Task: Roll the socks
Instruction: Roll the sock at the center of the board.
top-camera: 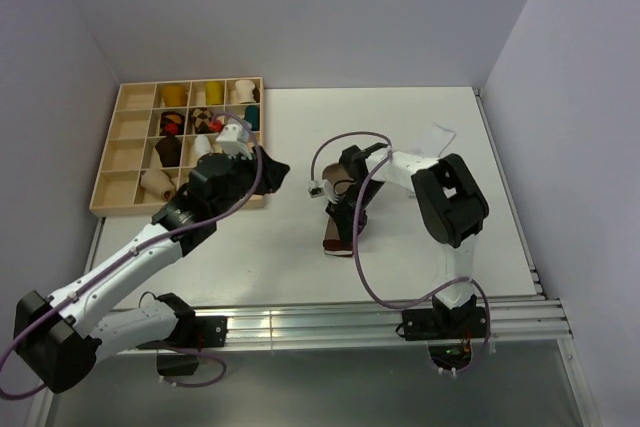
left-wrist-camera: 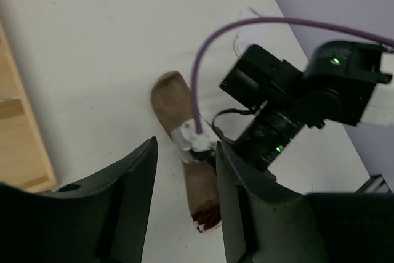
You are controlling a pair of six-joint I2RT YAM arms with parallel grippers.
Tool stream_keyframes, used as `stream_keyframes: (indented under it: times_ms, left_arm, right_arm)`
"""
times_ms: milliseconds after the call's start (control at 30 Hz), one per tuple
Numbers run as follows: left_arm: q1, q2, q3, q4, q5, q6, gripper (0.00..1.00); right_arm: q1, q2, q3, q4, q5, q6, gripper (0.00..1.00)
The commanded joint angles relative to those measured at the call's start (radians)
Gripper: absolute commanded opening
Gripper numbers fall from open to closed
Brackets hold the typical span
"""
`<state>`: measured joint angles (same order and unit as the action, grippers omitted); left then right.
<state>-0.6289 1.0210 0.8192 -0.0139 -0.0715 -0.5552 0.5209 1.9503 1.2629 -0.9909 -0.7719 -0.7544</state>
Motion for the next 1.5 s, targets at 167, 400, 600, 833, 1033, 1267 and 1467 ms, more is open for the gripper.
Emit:
stream_keyframes:
  times_ms: [167,400,600,833,1033,1267,1467]
  left_arm:
    - [-0.155,0.113,-0.093,0.213,-0.024,0.109,0.47]
    - [-0.268,0.223,-0.189,0.361,0.082,0.262,0.57]
    - [-0.315,0.402,-0.137,0.35,0.094,0.288,0.6]
    - [-0.315,0.542,-0.075,0.362,0.151,0.282,0.63]
    - [-0.315,0.608,-0.054,0.368,0.168,0.268,0.62]
    - [-0.315,0.674,-0.032,0.342,0.173,0.259,0.59]
    - [-0.315,0.728,-0.011,0.339,0.182,0.235,0.5]
  right_arm:
    - [-0.036,0.078,0.046,0.04,0.069,0.164,0.16]
    - [-0.044,0.093,0.05,0.07,0.131,0.224,0.16]
    - [-0.044,0.096,0.043,0.104,0.194,0.262,0.17]
    - [-0.047,0.095,0.039,0.107,0.215,0.263,0.18]
    - [-0.048,0.09,0.044,0.112,0.233,0.27,0.19]
    - [-0.052,0.091,0.055,0.107,0.237,0.273,0.2]
    - [-0.055,0.085,0.056,0.115,0.249,0.277,0.2]
